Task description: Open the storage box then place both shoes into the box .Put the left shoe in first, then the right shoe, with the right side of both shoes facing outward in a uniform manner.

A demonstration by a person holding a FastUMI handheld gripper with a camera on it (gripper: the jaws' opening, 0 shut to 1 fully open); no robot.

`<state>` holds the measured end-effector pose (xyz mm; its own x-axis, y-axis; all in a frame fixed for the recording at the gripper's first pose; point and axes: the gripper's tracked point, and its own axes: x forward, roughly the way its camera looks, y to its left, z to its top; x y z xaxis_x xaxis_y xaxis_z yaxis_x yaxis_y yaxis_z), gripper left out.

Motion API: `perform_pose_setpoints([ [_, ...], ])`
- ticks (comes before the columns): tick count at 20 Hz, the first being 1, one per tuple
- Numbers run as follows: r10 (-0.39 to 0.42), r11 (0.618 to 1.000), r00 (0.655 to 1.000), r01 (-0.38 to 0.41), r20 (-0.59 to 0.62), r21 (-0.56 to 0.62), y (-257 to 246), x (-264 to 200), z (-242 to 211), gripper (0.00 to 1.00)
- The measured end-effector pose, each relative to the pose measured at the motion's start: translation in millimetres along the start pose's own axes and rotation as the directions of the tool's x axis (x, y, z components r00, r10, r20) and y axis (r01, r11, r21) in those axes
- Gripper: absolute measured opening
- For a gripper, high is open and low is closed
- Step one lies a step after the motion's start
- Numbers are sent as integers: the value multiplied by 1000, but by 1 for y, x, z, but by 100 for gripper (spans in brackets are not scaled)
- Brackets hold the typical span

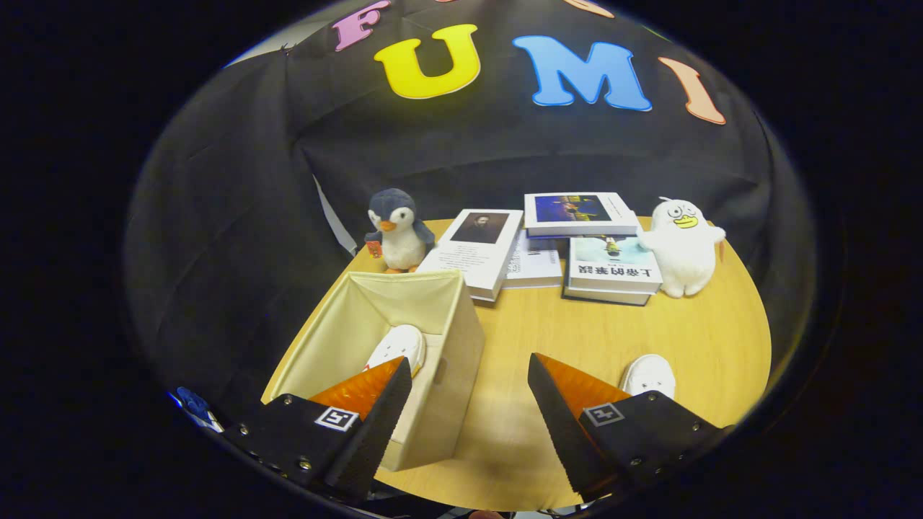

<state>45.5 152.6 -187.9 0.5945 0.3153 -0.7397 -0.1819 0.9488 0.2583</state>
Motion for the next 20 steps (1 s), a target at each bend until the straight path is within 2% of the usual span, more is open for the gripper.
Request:
perform_pose_setpoints([
  [7, -108, 992, 994, 109, -29, 69, -92, -20, -24, 98],
  [20, -216, 958, 969, 234, -123, 165, -205, -28, -78, 98],
])
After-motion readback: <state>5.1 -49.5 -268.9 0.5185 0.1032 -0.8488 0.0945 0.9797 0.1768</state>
